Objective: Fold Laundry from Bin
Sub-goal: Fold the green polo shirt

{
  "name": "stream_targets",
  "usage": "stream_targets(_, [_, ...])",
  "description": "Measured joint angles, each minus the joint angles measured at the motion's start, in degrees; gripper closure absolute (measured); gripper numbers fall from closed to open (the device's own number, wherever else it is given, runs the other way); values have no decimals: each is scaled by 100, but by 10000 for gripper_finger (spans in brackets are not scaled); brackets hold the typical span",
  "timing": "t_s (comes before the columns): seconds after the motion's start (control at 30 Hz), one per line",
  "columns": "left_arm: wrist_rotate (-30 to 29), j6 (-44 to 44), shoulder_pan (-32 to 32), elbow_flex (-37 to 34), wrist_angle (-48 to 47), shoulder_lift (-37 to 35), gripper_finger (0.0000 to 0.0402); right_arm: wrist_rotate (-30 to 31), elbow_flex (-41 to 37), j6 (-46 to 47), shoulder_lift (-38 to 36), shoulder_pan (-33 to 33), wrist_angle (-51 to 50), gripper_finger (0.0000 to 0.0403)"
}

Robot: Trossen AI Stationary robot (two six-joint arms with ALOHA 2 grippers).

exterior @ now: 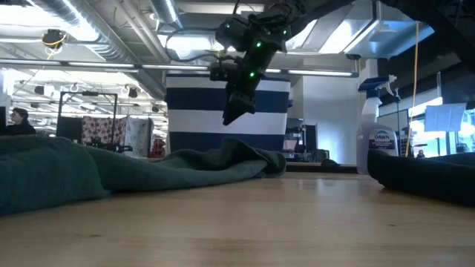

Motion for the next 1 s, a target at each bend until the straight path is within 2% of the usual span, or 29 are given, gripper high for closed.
stream_targets(0.27, [-1355, 981, 260, 0, -472, -690, 266, -385, 2, 896, -335, 141, -1422, 233])
stream_targets(0.43, [-1789, 1660, 690, 0, -1062, -837, 266, -377, -124, 1070, -339, 113, -1832, 233])
stream_targets(0.63, [-1724, 2516, 1320, 0, -1329, -837, 266, -497, -225, 1113, -335, 43, -2121, 233])
stream_targets(0.8, [-1665, 3084, 1789, 0, -1298, -837, 266, -543, -234, 1543, -408, 128, -2322, 233])
stream_targets(1.0, [-1644, 3316, 2325, -57, -1296, -1070, 266, -1211, -566, 1960, -1052, 270, -2085, 266])
